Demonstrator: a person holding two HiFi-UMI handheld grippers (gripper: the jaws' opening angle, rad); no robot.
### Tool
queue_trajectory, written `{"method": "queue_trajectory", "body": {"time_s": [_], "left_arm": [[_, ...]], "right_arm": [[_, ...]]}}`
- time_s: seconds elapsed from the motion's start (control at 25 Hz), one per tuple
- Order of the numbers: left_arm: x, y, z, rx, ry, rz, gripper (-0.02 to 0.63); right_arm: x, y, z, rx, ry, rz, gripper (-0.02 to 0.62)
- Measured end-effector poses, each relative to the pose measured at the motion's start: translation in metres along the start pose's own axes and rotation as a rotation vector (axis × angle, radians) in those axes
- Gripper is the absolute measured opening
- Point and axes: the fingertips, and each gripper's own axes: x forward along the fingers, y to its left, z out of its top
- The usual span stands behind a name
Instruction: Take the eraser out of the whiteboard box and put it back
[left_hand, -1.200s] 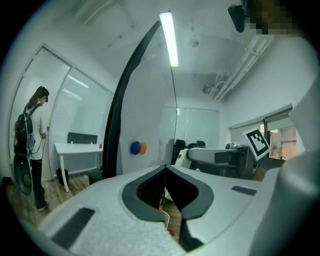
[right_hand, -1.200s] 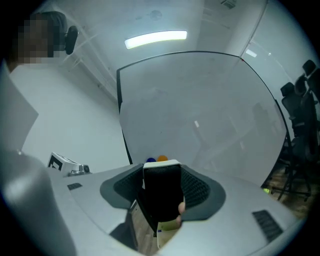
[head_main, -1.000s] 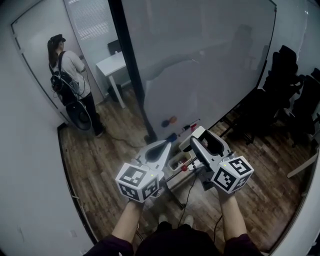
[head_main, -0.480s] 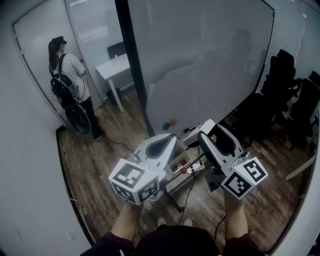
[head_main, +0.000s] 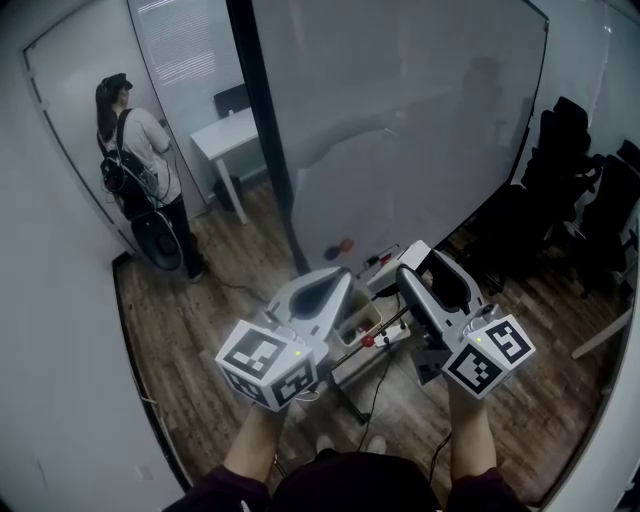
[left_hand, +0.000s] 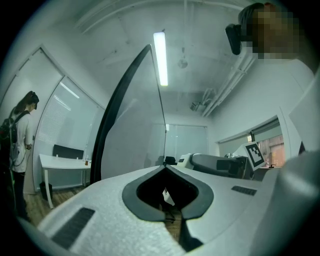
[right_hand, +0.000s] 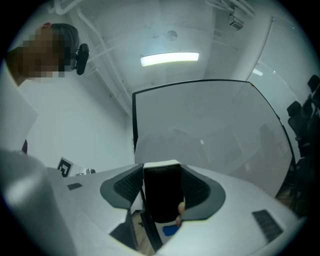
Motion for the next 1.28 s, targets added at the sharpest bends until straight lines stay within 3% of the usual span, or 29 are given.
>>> {"method": "queue_trajectory", "body": {"time_s": [0.52, 0.96, 1.28], "left_arm": [[0.003, 0.009, -0.013, -0.023, 0.019, 0.005, 0.005], [0.003, 0.032, -0.078, -0.124, 0.056, 0.033, 0.005], [-0.003, 0.044, -0.103, -0.134, 0.068, 0.056, 0.005]], "right_arm": [[0.006, -0.009, -0.014, 0.033, 0.007, -0.010, 0.229], [0.024, -0.043, -0.090, 0.137, 0.063, -0.040, 0.229], [0.034, -0.043, -0.119, 0.152, 0.084, -0.026, 0.229]]}}
